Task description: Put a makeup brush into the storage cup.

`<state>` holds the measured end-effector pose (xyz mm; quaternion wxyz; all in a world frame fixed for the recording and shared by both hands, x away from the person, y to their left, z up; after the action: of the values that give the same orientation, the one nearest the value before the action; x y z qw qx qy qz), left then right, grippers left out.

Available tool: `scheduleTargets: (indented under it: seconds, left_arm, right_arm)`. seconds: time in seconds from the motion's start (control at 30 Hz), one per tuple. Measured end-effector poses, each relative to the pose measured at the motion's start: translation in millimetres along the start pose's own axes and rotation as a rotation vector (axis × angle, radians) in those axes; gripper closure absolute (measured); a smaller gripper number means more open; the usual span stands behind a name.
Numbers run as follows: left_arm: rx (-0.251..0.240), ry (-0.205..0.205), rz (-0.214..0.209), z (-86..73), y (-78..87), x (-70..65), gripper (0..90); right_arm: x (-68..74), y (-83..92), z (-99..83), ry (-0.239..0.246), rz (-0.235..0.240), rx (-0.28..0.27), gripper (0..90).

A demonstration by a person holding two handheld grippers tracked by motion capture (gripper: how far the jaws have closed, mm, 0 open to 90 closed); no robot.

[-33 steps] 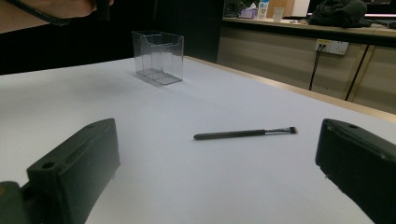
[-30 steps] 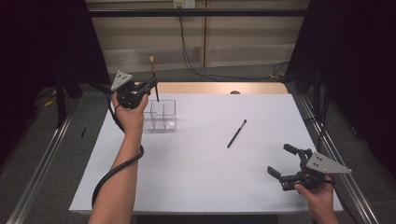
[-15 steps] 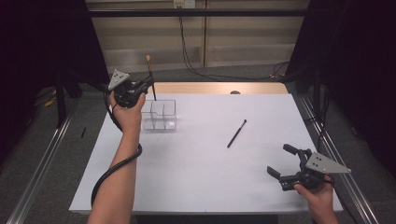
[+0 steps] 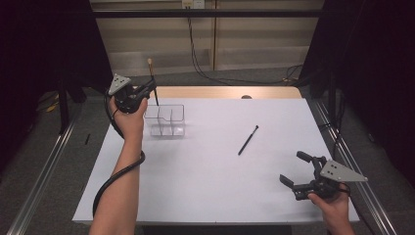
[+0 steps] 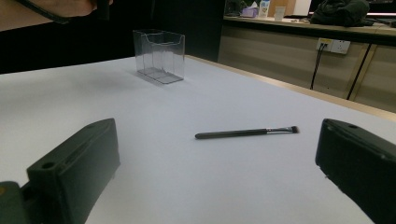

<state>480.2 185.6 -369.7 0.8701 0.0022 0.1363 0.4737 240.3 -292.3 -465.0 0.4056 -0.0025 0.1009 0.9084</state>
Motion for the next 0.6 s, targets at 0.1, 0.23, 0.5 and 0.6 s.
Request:
scheduleTargets:
  seconds: [0.1,0.23,0.5,0.6]
  left_arm:
    - [-0.002,-0.006,0.011,0.4,0.8,2.3,83.6]
    - [0.001,-0.008,0.018,0.5,1.6,5.2,83.6]
    - [-0.002,-0.014,0.032,1.9,4.0,9.6,83.7]
    - [0.001,-0.016,0.034,1.3,4.1,10.8,83.6]
  right_arm:
    - [0.0,-0.1,-0.1,0.000,0.000,0.000,0.0]
    - [-0.1,0.0,-0.1,-0.002,0.000,-0.001,0.0]
    - [-0.1,-0.1,-0.1,-0.002,0.000,-0.001,0.0]
    - [0.0,-0.4,-0.2,-0.002,0.001,0.000,0.0]
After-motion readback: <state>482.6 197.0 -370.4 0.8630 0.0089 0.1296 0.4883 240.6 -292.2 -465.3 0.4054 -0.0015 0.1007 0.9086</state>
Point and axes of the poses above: each handheld gripper's, and its own axes: y roughly backward along the jaws, z roughly out of its top, x roughly to its left, the point moved 4 cm from there along -y, roughly forward along the jaws, and after that the axes turned 5 degrees about y, right-handed, at the moved point
